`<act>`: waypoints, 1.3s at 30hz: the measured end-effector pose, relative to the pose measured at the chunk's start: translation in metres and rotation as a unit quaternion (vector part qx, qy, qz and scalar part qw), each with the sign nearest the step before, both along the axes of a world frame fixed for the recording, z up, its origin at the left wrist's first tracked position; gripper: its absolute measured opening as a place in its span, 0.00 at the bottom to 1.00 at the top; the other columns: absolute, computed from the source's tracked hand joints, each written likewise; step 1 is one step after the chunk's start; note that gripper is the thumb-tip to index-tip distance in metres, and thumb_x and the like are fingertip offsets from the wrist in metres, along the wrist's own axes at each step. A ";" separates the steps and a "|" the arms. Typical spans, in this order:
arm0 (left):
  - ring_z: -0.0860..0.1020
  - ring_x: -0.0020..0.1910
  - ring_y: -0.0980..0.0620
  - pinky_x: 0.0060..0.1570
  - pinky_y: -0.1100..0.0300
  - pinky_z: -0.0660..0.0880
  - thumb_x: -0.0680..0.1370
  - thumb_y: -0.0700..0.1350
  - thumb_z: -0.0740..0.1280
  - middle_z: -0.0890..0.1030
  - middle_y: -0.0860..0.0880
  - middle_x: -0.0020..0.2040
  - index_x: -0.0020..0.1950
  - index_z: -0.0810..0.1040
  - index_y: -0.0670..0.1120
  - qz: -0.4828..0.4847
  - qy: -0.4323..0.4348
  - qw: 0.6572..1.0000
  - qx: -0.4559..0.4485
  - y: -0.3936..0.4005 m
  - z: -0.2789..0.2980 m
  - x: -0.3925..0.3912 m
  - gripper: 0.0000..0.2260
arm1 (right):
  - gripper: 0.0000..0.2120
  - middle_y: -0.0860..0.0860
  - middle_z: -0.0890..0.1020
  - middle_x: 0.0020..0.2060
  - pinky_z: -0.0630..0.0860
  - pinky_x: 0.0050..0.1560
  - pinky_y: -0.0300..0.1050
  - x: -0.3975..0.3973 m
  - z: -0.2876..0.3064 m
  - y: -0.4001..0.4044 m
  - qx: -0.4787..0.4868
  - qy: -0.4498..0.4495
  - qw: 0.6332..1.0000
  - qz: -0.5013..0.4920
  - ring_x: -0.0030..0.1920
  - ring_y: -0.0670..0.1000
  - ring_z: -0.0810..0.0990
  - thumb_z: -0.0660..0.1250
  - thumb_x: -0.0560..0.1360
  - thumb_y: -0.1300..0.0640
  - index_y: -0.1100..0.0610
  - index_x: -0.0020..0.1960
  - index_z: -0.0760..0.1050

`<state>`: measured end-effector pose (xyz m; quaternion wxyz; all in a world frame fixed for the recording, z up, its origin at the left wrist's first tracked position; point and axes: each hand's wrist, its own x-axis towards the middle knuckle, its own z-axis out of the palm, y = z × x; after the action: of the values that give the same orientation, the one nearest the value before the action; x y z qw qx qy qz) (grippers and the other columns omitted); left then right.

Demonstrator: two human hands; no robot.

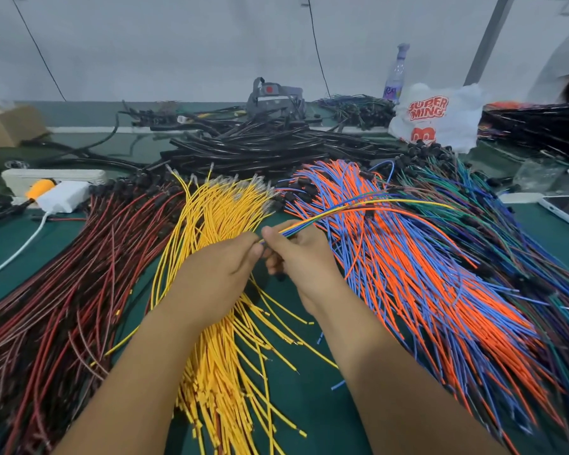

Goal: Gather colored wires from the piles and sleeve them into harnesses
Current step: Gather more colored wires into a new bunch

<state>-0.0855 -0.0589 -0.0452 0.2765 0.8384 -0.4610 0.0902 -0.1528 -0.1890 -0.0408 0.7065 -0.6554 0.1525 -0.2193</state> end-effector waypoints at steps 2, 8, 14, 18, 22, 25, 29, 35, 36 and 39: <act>0.70 0.31 0.56 0.29 0.58 0.62 0.82 0.53 0.51 0.71 0.52 0.32 0.46 0.69 0.52 0.019 -0.001 1.000 0.008 -0.002 -0.001 0.002 0.11 | 0.09 0.49 0.78 0.24 0.72 0.26 0.35 0.001 0.000 -0.001 0.015 -0.009 0.999 -0.028 0.23 0.44 0.74 0.65 0.79 0.60 0.60 0.40 0.77; 0.66 0.27 0.57 0.28 0.60 0.60 0.83 0.49 0.53 0.70 0.53 0.32 0.51 0.75 0.50 0.023 0.091 0.994 -0.051 -0.003 -0.004 0.007 0.12 | 0.08 0.48 0.78 0.24 0.73 0.27 0.35 0.006 -0.001 -0.001 0.065 -0.061 0.991 -0.096 0.25 0.43 0.75 0.66 0.79 0.61 0.58 0.41 0.76; 0.61 0.27 0.58 0.27 0.66 0.59 0.83 0.42 0.55 0.64 0.56 0.28 0.46 0.78 0.45 -0.064 0.376 0.884 -0.271 -0.007 0.002 0.014 0.13 | 0.07 0.50 0.78 0.26 0.74 0.28 0.37 0.009 0.000 0.004 0.109 -0.128 0.981 -0.094 0.26 0.45 0.75 0.65 0.79 0.62 0.57 0.42 0.75; 0.62 0.28 0.59 0.28 0.63 0.61 0.84 0.42 0.55 0.65 0.57 0.28 0.50 0.79 0.48 -0.069 0.291 0.921 -0.248 -0.003 -0.003 0.013 0.13 | 0.07 0.50 0.77 0.26 0.73 0.28 0.38 0.009 0.003 0.003 0.155 -0.121 0.980 -0.028 0.26 0.45 0.74 0.65 0.79 0.62 0.56 0.42 0.73; 0.63 0.29 0.59 0.32 0.57 0.62 0.83 0.48 0.56 0.68 0.59 0.29 0.49 0.78 0.47 -0.067 0.214 0.955 -0.195 -0.001 -0.006 0.011 0.12 | 0.08 0.50 0.75 0.26 0.70 0.28 0.39 0.006 0.002 0.001 0.102 -0.080 0.991 0.034 0.29 0.49 0.72 0.66 0.78 0.62 0.58 0.40 0.74; 0.65 0.29 0.60 0.33 0.58 0.63 0.83 0.44 0.56 0.69 0.60 0.29 0.49 0.77 0.45 -0.046 0.202 0.963 -0.174 -0.002 -0.006 0.010 0.11 | 0.07 0.51 0.76 0.28 0.72 0.29 0.37 0.004 0.000 0.002 0.067 -0.062 0.995 0.040 0.29 0.47 0.74 0.67 0.78 0.63 0.59 0.41 0.76; 0.73 0.31 0.60 0.34 0.65 0.73 0.80 0.43 0.64 0.77 0.57 0.30 0.47 0.81 0.51 0.002 0.259 0.931 -0.257 -0.003 0.002 0.011 0.07 | 0.06 0.50 0.78 0.27 0.74 0.30 0.38 0.004 0.000 -0.001 0.077 -0.072 0.994 0.014 0.28 0.45 0.75 0.67 0.77 0.63 0.60 0.42 0.77; 0.81 0.36 0.53 0.40 0.62 0.79 0.72 0.46 0.72 0.82 0.49 0.35 0.42 0.85 0.48 -0.002 0.383 0.854 -0.352 0.001 0.004 0.014 0.03 | 0.03 0.52 0.80 0.30 0.77 0.33 0.38 0.005 -0.003 0.000 0.069 -0.087 0.994 0.006 0.30 0.47 0.78 0.67 0.77 0.63 0.62 0.45 0.77; 0.81 0.36 0.52 0.39 0.62 0.78 0.70 0.48 0.72 0.82 0.49 0.35 0.41 0.85 0.48 -0.010 0.406 0.840 -0.361 0.002 0.005 0.014 0.05 | 0.03 0.52 0.80 0.31 0.77 0.34 0.39 0.006 -0.002 0.000 0.072 -0.089 0.993 0.007 0.30 0.47 0.78 0.67 0.77 0.63 0.62 0.45 0.77; 0.82 0.37 0.52 0.39 0.63 0.79 0.69 0.49 0.71 0.83 0.48 0.36 0.41 0.85 0.46 -0.029 0.455 0.807 -0.375 0.004 0.007 0.015 0.07 | 0.03 0.53 0.80 0.31 0.78 0.35 0.40 0.007 -0.002 0.002 0.100 -0.107 0.989 0.011 0.30 0.48 0.79 0.67 0.77 0.63 0.62 0.45 0.77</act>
<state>-0.0706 -0.0548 -0.0385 0.7501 0.6008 -0.2366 -0.1430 -0.1455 -0.1874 -0.0425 0.7831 -0.5555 0.0902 -0.2645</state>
